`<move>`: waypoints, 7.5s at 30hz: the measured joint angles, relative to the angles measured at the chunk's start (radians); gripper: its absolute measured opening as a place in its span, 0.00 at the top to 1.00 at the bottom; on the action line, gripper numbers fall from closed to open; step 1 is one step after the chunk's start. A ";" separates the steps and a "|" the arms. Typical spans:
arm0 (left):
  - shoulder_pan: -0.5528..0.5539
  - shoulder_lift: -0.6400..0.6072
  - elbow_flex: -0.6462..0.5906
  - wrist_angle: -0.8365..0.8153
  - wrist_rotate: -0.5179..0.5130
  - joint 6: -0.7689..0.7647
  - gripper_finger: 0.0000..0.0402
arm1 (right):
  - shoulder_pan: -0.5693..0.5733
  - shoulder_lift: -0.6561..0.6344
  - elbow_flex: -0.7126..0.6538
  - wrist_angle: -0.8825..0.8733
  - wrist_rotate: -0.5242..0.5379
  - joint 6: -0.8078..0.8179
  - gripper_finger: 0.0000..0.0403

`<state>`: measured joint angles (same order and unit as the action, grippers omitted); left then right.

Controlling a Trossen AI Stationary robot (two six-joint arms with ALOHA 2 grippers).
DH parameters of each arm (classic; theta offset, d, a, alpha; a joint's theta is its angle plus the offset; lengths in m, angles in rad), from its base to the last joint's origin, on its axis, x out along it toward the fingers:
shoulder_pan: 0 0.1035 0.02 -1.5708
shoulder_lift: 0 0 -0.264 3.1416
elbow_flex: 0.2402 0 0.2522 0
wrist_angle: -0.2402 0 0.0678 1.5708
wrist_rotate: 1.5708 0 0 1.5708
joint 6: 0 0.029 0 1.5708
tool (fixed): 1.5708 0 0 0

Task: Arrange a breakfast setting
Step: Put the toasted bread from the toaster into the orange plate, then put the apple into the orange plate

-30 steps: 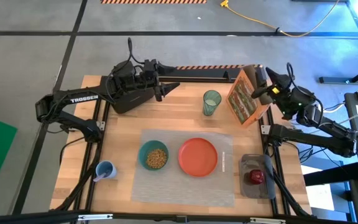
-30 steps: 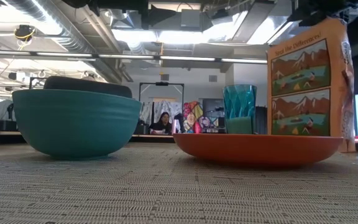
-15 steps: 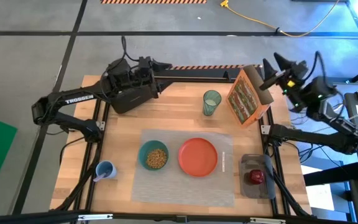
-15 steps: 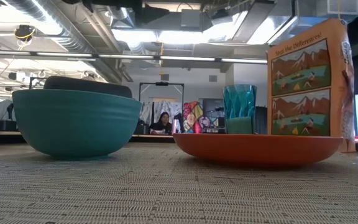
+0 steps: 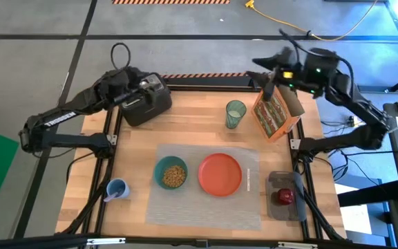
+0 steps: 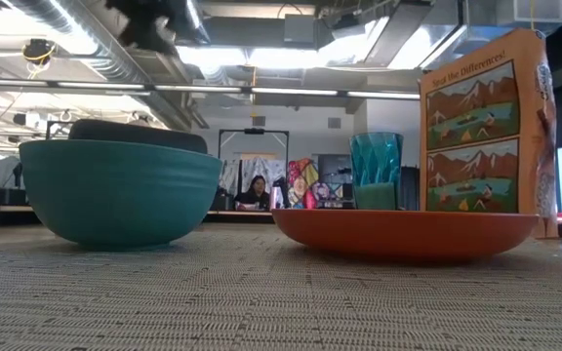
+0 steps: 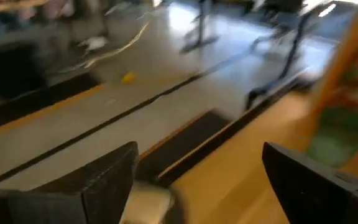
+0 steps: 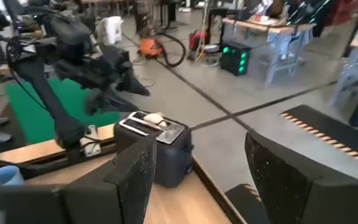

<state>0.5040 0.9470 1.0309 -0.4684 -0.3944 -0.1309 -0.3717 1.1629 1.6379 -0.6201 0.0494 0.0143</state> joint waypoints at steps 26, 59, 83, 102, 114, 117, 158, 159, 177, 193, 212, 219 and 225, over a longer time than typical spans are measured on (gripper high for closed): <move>0.525 0.275 0.201 -0.550 0.376 0.201 0.33 | -0.001 0.115 0.228 -0.256 0.012 0.078 0.41; 0.581 0.381 0.199 -0.548 0.378 0.299 0.89 | -0.001 0.069 0.228 -0.312 0.040 0.135 0.41; 0.451 0.226 0.504 -0.647 0.832 0.192 0.86 | -0.001 0.072 0.228 -0.309 0.048 0.140 0.41; -0.316 0.498 0.199 0.196 0.706 -0.046 0.86 | -0.001 0.063 0.228 -0.357 0.037 0.194 0.41; -0.413 0.870 0.293 0.208 0.751 -0.060 0.86 | -0.001 0.038 0.228 -0.431 0.048 0.195 0.41; -0.424 0.922 0.296 0.248 0.782 -0.078 0.86 | -0.001 0.035 0.228 -0.433 0.049 0.194 0.41; -0.395 1.018 0.296 0.157 0.831 -0.095 0.84 | -0.001 0.001 0.228 -0.473 0.102 0.184 0.41; -0.395 1.018 0.296 0.156 0.830 -0.095 0.83 | -0.001 -0.004 0.228 -0.485 0.118 0.188 0.41; -0.268 0.851 0.294 0.056 0.796 -0.154 0.47 | 0.449 0.106 0.227 -0.623 0.326 0.552 0.41; -0.210 0.479 0.296 0.223 0.580 0.123 0.48 | 0.920 0.183 -0.004 -0.890 0.037 1.471 0.41; -0.210 0.475 0.296 0.180 0.630 0.167 0.48 | 1.104 0.183 -0.545 -0.567 -0.322 1.867 0.41; -0.210 0.475 0.296 0.095 0.634 0.168 0.48 | 1.106 0.183 -0.635 -0.555 -0.377 1.811 0.41; -0.210 0.475 0.296 0.091 0.621 0.169 0.48 | 1.106 0.181 -0.674 -0.556 -0.413 1.751 0.42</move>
<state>0.2939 1.4223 1.3270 -0.3777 0.2264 0.0386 0.7338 1.3437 0.9643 -1.1758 -0.3637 1.7653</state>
